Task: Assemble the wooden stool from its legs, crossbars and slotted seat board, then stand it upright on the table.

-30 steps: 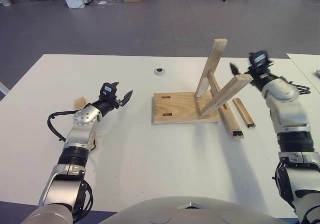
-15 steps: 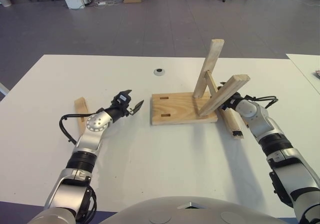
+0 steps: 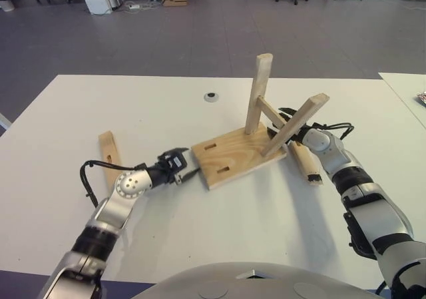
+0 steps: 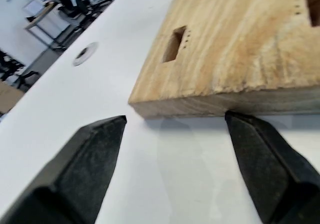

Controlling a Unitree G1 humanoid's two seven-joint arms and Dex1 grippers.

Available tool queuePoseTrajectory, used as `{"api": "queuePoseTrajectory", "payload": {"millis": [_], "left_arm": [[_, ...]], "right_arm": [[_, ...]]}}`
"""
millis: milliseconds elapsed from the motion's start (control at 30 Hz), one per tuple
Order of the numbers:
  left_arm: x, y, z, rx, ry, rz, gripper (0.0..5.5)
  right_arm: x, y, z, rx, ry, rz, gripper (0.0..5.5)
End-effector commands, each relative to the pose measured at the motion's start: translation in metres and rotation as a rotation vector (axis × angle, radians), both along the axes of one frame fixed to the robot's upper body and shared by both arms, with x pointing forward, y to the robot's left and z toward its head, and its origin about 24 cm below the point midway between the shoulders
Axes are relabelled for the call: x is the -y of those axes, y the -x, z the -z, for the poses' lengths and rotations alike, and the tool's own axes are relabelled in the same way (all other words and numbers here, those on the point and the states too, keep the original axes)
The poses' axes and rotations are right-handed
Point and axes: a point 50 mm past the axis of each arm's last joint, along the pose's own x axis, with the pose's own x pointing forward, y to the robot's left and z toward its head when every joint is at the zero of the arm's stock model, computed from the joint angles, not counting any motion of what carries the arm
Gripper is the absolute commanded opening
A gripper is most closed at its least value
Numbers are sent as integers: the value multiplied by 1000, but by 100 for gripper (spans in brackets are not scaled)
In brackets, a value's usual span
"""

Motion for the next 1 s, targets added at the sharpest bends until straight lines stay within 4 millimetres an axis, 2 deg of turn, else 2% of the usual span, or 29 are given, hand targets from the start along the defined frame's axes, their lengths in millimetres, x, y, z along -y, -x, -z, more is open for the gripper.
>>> {"api": "queuePoseTrajectory", "payload": {"millis": [33,133,200,333,400,467,533,600,667,733,833,900,1000], "left_arm": [[5,34,-10,-130,-34,115,366],[-6,29,-18,-121,-63,66,366],[-15,25,-28,-120,-56,44,366],[-32,-9,-67,3,13,-30,366],[-39,-22,-77,64,-6,-58,366],[-44,-33,-78,118,-31,-112,366],[-49,-41,-67,140,-49,-180,366],[-50,-45,-44,124,-74,-248,366],[-47,-44,-17,78,-100,-262,366],[-42,-43,-1,43,-108,-241,366],[-23,-36,11,21,-67,-122,366],[-14,-21,13,-1,-20,-61,366],[-13,-1,9,-25,11,-10,366]], "right_arm": [[-31,-7,-1,-8,-122,-53,384],[-29,-13,-6,10,-138,-23,384],[-16,-18,-15,39,-134,21,384],[42,-18,-38,104,19,94,384],[61,-10,-41,94,80,83,384],[72,9,-39,35,120,12,384],[73,36,-40,-47,122,-103,384],[66,64,-44,-145,106,-226,384],[52,79,-45,-226,65,-309,384],[42,88,-44,-282,18,-336,384],[32,100,-33,-337,3,-330,384],[24,97,-22,-329,-13,-279,384],[17,87,-11,-290,-22,-180,384]]}}
